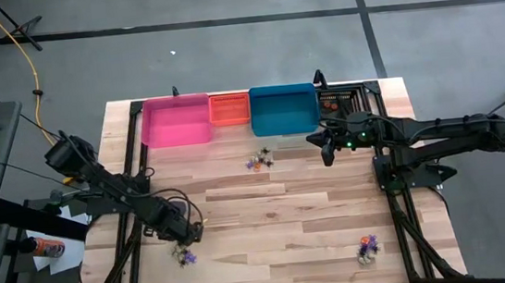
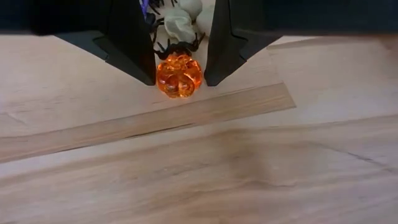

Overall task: Sort Halloween decoration
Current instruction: Put the orange pumpkin toy into the black bin

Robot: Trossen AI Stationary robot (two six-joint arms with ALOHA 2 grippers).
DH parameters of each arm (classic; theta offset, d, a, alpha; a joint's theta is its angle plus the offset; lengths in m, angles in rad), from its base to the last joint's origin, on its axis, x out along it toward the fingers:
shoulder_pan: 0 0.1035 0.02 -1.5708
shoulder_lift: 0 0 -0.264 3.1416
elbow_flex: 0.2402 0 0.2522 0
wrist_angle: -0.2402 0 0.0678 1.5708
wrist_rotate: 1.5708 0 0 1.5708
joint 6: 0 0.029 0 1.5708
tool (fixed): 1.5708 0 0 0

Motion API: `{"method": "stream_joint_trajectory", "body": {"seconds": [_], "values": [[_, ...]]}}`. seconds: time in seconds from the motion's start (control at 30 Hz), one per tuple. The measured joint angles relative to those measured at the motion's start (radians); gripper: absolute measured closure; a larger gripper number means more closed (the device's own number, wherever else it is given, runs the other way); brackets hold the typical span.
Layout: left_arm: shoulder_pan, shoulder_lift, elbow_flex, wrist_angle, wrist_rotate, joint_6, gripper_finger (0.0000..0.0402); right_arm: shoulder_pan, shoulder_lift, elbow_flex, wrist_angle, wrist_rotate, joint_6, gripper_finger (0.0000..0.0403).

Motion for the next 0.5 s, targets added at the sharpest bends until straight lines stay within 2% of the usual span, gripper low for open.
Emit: {"method": "stream_joint_trajectory", "body": {"seconds": [0.3,0.5], "values": [[0.001,0.021,0.0,-0.004,-0.004,0.001,0.0272,0.0,0.0,0.0,-0.004,0.0,0.0,0.0392],[0.002,0.012,-0.001,-0.004,-0.012,0.008,0.0323,0.0,0.0,0.0,-0.004,0.0,0.0,0.0392]]}}
